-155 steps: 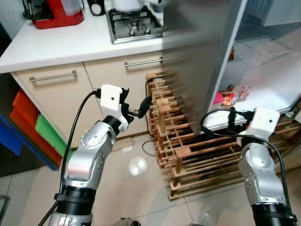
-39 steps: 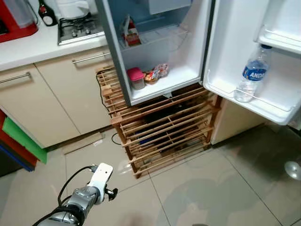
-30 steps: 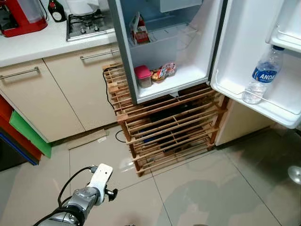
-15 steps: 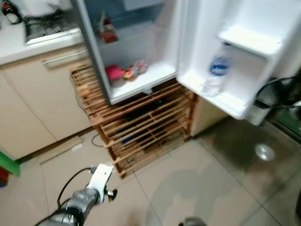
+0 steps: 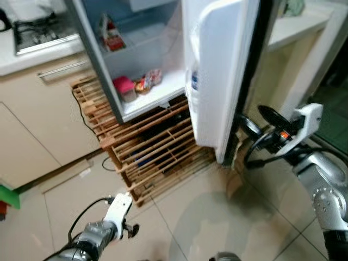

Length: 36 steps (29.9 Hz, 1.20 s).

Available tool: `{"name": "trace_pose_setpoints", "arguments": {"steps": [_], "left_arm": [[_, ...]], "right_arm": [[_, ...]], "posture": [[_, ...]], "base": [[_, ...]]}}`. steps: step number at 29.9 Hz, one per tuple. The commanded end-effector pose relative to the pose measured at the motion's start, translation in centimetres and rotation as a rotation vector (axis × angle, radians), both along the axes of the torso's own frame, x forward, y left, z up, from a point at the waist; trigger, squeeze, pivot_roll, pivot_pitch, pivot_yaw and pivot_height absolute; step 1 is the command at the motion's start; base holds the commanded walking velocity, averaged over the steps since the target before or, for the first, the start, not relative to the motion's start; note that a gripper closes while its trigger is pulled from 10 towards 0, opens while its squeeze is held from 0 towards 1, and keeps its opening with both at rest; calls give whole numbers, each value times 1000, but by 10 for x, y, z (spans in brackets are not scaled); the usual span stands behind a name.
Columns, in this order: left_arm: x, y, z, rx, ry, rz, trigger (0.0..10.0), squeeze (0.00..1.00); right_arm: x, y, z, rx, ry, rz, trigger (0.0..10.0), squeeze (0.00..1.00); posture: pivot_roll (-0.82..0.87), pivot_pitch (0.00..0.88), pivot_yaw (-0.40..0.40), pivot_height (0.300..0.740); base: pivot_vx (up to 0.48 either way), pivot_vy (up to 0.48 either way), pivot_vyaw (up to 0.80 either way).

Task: Restocking fridge

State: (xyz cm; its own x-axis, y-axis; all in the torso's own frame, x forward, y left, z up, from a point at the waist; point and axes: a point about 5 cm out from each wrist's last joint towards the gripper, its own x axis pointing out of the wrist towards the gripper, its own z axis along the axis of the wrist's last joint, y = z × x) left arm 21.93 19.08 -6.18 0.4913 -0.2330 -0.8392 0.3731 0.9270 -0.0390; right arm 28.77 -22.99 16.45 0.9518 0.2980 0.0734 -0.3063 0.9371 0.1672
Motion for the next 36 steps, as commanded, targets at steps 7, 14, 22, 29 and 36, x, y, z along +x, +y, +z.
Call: {"name": "trace_pose_setpoints", "arguments": {"steps": [7, 14, 22, 29, 36], "left_arm": [[10, -5, 7, 1, -39, -106, 10000, 0], [9, -2, 7, 1, -36, -96, 10000, 0], [10, -1, 9, -32, -94, -101, 10000, 0], [18, -2, 19, -100, -305, 39, 10000, 0], [72, -22, 76, -226, -637, 5, 10000, 0]], "right_arm": [[-1, 7, -40, -6, 198, -94, 10000, 0], [2, 16, -40, 28, 190, -55, 10000, 0], [-5, 44, -29, 41, 147, 103, 10000, 0], [-14, -2, -47, -34, 210, -126, 10000, 0], [-17, -51, -49, -97, 211, -469, 10000, 0]], "posture": [[-125, 0, 93, 740], [-124, 0, 93, 740], [-128, 0, 88, 740], [-146, 0, 94, 740], [-151, 0, 100, 740]], "base": [[0, 0, 0], [0, 0, 0], [0, 0, 0], [0, 0, 0], [235, -335, 0]]}}
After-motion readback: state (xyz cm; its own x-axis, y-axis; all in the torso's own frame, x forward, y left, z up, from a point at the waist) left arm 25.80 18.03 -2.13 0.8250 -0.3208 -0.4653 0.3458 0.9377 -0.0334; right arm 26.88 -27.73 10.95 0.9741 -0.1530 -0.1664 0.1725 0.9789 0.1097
